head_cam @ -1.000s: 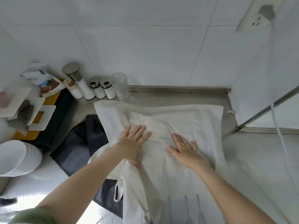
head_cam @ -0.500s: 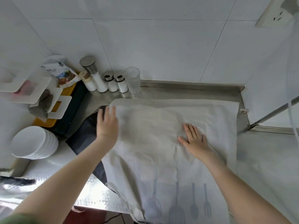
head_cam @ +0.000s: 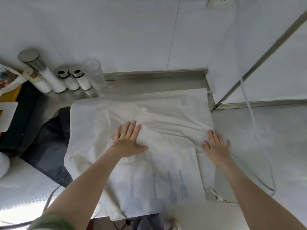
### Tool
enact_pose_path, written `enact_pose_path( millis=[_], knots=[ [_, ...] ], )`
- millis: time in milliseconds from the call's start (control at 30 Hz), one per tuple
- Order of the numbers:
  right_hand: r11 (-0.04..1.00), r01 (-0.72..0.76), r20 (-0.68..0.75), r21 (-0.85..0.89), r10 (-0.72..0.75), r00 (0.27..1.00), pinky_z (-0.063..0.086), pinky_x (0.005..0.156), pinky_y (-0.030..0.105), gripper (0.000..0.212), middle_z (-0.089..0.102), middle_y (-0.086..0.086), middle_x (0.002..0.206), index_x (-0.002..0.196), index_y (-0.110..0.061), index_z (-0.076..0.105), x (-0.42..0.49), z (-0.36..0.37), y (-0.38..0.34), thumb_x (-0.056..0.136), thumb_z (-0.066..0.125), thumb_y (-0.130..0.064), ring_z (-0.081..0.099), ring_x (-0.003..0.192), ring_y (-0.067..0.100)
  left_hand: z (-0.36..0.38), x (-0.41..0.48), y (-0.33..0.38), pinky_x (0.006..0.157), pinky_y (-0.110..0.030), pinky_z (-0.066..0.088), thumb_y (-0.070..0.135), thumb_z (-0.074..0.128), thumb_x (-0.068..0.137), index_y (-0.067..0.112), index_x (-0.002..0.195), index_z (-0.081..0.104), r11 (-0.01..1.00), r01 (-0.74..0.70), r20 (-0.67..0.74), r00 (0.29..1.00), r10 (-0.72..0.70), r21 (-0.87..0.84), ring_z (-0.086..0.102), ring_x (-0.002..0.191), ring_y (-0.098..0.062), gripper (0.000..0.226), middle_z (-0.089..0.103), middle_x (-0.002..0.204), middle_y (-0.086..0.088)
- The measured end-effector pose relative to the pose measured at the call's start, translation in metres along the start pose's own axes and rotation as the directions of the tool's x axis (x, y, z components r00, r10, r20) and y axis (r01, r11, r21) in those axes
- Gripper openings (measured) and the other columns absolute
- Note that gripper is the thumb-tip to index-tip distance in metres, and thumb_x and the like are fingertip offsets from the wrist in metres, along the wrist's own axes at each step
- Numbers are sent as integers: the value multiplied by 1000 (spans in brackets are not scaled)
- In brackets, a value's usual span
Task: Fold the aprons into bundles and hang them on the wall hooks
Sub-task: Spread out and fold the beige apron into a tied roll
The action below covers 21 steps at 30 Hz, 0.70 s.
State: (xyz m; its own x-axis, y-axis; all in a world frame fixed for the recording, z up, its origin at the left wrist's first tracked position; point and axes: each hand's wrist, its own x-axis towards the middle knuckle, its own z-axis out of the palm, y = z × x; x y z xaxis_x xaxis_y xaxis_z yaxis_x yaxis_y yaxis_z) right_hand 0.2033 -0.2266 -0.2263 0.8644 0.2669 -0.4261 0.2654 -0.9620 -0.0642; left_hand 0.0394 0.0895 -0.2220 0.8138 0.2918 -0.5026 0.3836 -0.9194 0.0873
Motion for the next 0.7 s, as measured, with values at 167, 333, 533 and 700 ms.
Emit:
enact_pose_path(
  millis=[167, 333, 533, 700],
  knots=[
    [886, -143, -116, 441, 214, 970, 39, 87, 40, 47, 52, 24, 116, 119, 4, 47, -17, -6, 8, 85, 67, -21, 50, 108, 38, 2, 0, 0, 113, -45, -20, 91, 8, 63, 29, 147, -27, 1000, -1, -23, 1000, 1, 31, -28, 143, -17, 110, -34, 153, 6],
    [738, -258, 130, 623, 228, 965, 37, 57, 32, 27, 58, 15, 71, 61, -11, 51, -11, -12, 9, 86, 62, -10, 54, 67, 25, 4, -9, 8, 116, -46, -15, 83, 22, 79, 28, 141, -32, 999, 28, -137, 990, -22, 45, -25, 145, -20, 99, -29, 157, 0],
    [668, -151, -75, 729, 297, 952, 40, 59, 36, 16, 52, 14, 76, 80, -6, 46, -4, -32, 21, 93, 52, -12, 52, 75, 28, 8, -19, 11, 117, -47, -12, 75, 31, 86, 29, 141, -33, 996, 88, -137, 987, -86, 10, -22, 146, -21, 96, -27, 157, -2],
    [728, -181, -74, 662, 303, 950, 38, 90, 38, 60, 52, 16, 121, 133, -8, 37, -2, -30, 23, 82, 68, -18, 48, 118, 35, 7, -20, 12, 117, -47, -13, 72, 34, 88, 28, 144, -30, 998, 65, -135, 989, -66, -10, -23, 146, -22, 96, -28, 157, -2]
  ],
)
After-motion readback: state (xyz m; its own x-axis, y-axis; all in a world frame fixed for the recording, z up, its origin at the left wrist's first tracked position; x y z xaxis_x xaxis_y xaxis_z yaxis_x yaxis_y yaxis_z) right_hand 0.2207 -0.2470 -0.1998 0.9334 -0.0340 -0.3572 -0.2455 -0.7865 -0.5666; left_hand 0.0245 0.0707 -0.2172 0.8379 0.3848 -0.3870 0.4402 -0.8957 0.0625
